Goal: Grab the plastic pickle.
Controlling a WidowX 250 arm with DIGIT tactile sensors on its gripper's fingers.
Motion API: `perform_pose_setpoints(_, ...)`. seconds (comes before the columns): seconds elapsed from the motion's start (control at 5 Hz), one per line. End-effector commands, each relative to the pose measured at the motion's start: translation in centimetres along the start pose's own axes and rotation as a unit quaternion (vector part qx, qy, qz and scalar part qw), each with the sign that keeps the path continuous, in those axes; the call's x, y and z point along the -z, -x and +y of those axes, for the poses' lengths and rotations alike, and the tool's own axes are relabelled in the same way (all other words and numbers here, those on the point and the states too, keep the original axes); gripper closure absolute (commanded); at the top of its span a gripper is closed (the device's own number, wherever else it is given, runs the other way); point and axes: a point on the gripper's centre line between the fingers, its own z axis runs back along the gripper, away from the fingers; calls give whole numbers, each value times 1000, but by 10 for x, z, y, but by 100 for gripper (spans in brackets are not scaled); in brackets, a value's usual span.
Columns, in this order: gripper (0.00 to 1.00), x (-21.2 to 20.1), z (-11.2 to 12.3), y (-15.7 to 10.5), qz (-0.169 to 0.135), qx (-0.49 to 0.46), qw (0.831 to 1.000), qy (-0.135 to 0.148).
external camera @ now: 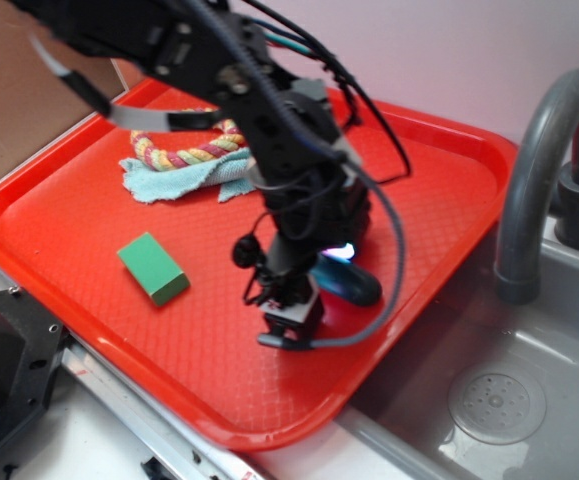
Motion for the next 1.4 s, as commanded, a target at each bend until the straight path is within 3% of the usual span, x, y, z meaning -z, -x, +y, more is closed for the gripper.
perform_pose_setpoints(0.0,100,5,-11,-7,0,-1,1000,-11)
perform_pose_setpoints(0.2,100,-11,-2,2,-5,-41,999,-20)
perform_pose_setpoints(0.4,100,-46,15,19,-1,-168,986,-4)
perform_pose_setpoints(0.6,100,-97,28,45,23,-289,957,5)
perform_pose_setpoints(0.8,100,-133,36,77,26,-409,911,34)
perform_pose_setpoints(1.0,100,-161,36,115,26,-522,851,53)
perform_pose_setpoints(1.2,100,-169,33,133,26,-624,780,44)
